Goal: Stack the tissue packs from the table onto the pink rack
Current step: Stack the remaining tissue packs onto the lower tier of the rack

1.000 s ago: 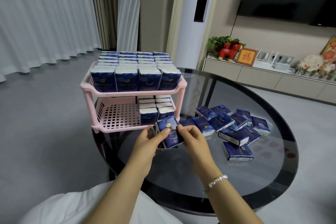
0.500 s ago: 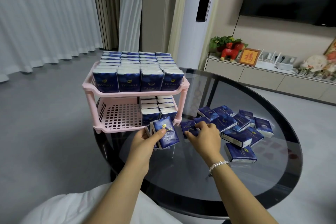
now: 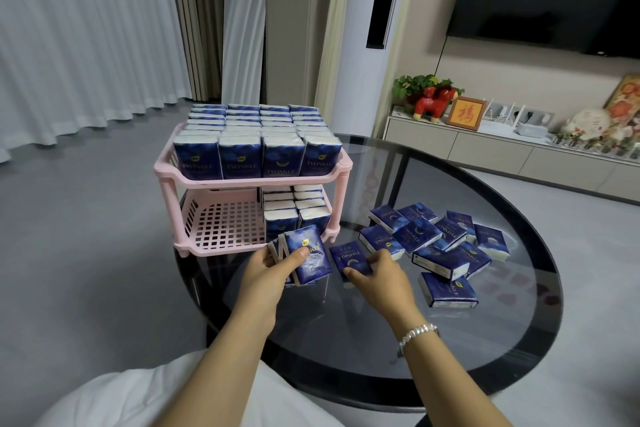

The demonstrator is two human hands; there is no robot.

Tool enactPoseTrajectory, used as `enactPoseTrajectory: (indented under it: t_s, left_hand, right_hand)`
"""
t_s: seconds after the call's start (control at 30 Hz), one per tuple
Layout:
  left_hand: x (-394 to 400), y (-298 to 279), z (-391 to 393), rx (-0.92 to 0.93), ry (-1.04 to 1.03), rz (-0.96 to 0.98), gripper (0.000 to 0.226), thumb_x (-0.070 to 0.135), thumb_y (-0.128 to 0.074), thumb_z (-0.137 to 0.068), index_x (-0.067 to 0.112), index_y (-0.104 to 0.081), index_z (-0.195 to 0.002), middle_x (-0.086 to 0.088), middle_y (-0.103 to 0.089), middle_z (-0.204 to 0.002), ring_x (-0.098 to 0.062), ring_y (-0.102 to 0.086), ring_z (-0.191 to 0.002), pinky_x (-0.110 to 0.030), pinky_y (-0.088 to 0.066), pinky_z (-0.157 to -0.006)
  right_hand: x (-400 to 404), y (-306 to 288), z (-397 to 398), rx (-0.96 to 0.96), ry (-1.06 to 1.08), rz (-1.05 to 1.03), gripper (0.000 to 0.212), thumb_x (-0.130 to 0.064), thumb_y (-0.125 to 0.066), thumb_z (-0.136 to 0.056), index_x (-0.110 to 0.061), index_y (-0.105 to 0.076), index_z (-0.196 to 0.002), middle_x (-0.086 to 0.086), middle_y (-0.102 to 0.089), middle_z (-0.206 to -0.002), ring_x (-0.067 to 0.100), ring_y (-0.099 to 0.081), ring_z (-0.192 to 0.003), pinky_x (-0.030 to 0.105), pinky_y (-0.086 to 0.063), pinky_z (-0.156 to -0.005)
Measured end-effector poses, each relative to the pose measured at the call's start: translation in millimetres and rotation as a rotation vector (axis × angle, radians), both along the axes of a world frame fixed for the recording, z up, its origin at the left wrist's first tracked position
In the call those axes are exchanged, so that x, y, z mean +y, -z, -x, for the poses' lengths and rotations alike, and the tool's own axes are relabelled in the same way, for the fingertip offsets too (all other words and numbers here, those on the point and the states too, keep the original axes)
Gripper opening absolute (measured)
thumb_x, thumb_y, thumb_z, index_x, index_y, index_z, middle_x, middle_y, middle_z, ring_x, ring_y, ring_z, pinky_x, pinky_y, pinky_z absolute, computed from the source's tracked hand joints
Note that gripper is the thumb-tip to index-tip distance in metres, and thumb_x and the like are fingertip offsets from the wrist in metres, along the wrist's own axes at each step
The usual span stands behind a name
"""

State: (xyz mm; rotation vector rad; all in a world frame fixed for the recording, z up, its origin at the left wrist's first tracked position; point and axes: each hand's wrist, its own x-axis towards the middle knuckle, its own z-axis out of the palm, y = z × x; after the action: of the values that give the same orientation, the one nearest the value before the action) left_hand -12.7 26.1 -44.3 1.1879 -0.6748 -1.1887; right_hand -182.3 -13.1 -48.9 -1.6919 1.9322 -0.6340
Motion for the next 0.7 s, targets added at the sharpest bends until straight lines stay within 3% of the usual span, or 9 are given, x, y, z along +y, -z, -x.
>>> enactPoseTrajectory:
  t_s: [0.2, 0.3, 0.4, 0.47, 0.57, 0.7]
  left_hand:
    - [0, 1, -1, -0.025, 0.012, 0.000, 0.029, 0.010, -0.073, -0.080, 0.013, -0.066, -0.107, -0.004, -0.073, -0.104, -0.022, -0.069, -0.098, -0.045, -0.050, -0.096]
    - [0, 1, -2, -0.032, 0.022, -0.006, 0.028, 0.013, -0.073, -0.080, 0.015, -0.067, -0.107, -0.003, -0.073, -0.104, -0.021, -0.069, -0.098, -0.047, -0.050, -0.097]
    - [1, 1, -2, -0.028, 0.030, -0.009, 0.027, 0.015, -0.074, -0.079, 0.016, -0.068, -0.105, -0.003, -0.074, -0.103, -0.023, -0.068, -0.100, -0.049, -0.048, -0.099]
    - [1, 2, -3, -0.018, 0.028, -0.016, 0.025, 0.016, -0.075, -0.078, 0.017, -0.070, -0.103, -0.003, -0.074, -0.102, -0.024, -0.068, -0.101, -0.050, -0.047, -0.100]
    - [2, 2, -4, 0.000, 0.057, -0.027, 0.028, 0.022, -0.076, -0.076, 0.019, -0.071, -0.103, -0.004, -0.074, -0.104, -0.026, -0.066, -0.105, -0.051, -0.045, -0.102]
    - [5, -2, -1, 0.009, 0.142, -0.003, 0.039, 0.025, -0.075, -0.074, 0.017, -0.068, -0.112, -0.004, -0.072, -0.109, -0.024, -0.065, -0.109, -0.049, -0.042, -0.105]
  right_hand:
    - [5, -9, 7, -0.480, 0.058, 0.100, 0.024, -0.010, -0.069, -0.082, -0.021, -0.052, -0.095, 0.007, -0.060, -0.111, 0.021, -0.061, -0.090, 0.025, -0.047, -0.060]
    - [10, -28, 13, -0.628, 0.029, 0.197, 0.033, -0.008, -0.069, -0.082, -0.019, -0.050, -0.108, 0.003, -0.061, -0.105, 0.014, -0.061, -0.084, 0.021, -0.048, -0.062]
    - [14, -48, 17, -0.782, -0.097, 0.199, 0.036, -0.005, -0.067, -0.083, -0.016, -0.046, -0.111, 0.001, -0.069, -0.094, 0.014, -0.065, -0.084, 0.023, -0.052, -0.073]
    - [17, -58, 20, -0.788, -0.241, 0.154, 0.028, -0.005, -0.062, -0.086, -0.015, -0.052, -0.110, 0.000, -0.070, -0.095, 0.013, -0.067, -0.090, 0.027, -0.054, -0.082]
    - [17, -66, 21, -0.631, -0.445, 0.101, 0.025, -0.007, -0.055, -0.092, -0.020, -0.063, -0.112, -0.005, -0.069, -0.105, 0.007, -0.065, -0.095, 0.025, -0.054, -0.087]
    - [12, -57, 7, -0.496, -0.486, 0.158, 0.027, -0.011, -0.056, -0.092, -0.021, -0.066, -0.115, -0.007, -0.068, -0.112, 0.004, -0.062, -0.104, 0.022, -0.051, -0.091]
